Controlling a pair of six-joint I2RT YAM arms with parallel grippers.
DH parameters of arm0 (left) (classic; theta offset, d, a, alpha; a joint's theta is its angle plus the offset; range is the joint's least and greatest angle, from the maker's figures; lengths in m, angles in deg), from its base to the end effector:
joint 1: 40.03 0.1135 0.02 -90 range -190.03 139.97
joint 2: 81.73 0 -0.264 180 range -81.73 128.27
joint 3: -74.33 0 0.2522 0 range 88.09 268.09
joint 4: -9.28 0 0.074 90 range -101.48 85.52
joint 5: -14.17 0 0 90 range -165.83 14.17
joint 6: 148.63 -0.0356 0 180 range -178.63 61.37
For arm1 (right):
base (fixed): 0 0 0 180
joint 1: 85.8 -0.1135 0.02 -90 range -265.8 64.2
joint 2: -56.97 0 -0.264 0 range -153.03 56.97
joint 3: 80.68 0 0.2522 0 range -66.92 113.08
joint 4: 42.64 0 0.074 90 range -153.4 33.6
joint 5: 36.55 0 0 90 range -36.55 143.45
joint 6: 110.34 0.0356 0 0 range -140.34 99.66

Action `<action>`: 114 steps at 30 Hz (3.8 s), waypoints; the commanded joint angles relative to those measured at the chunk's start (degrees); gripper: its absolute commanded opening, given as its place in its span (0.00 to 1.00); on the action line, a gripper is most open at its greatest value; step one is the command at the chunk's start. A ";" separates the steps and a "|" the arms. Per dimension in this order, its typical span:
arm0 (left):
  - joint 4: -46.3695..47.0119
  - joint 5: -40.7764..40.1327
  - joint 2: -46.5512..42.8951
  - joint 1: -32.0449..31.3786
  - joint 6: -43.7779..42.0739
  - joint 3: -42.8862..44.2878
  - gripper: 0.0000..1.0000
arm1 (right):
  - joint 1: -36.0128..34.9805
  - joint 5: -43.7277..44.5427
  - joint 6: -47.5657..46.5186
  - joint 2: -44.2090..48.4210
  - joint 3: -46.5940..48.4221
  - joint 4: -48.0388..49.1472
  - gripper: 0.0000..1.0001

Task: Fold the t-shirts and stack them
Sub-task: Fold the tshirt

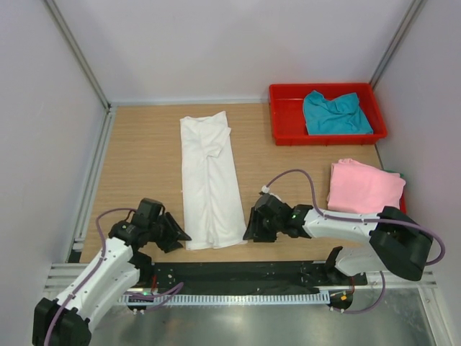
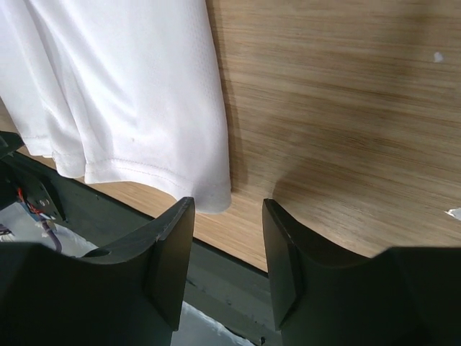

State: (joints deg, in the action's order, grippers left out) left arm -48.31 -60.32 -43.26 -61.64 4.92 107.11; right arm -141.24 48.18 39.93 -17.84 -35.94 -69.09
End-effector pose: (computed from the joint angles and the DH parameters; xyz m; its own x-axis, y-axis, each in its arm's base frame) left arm 0.1015 -0.0505 0.1560 -0.7877 -0.6159 0.0136 -0.5356 0.6738 -0.5090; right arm 0.1275 0.1908 0.1506 -0.9717 0.1136 -0.2070 -0.0101 0.8559 0.5170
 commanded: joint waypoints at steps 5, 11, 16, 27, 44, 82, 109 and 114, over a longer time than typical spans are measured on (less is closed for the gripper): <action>3.84 2.86 1.07 -0.72 -1.59 -1.71 0.41 | -0.55 1.15 -0.68 -2.36 2.77 3.55 0.49; 3.40 1.55 1.42 -1.68 -1.24 -2.59 0.38 | -0.90 1.24 -0.33 -3.15 2.51 4.07 0.48; 3.58 1.02 2.21 -2.12 -1.15 -2.85 0.38 | -1.07 1.32 0.02 -3.15 2.15 4.69 0.45; 4.90 0.93 0.37 -2.57 0.70 -4.70 0.37 | -1.43 0.88 0.29 -4.82 2.06 5.66 0.35; 3.67 -0.39 3.09 -3.36 0.70 -0.66 0.00 | -2.04 -2.19 2.04 -5.53 2.15 5.92 0.01; 2.88 0.57 43.95 11.14 -19.60 44.07 0.00 | 19.66 -12.12 -17.38 -34.17 47.57 -9.29 0.01; 8.06 3.04 64.44 15.98 -23.03 57.35 0.00 | 27.05 -14.76 -20.28 -49.38 70.00 -18.87 0.01; 7.71 2.86 64.44 16.59 -22.94 59.54 0.00 | 27.84 -15.46 -20.63 -49.91 72.20 -18.86 0.01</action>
State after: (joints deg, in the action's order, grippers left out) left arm -42.19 -58.66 21.72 -45.83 -18.33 163.24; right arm -114.07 34.36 20.26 -68.11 32.61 -87.82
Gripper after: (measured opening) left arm 0.006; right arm 0.049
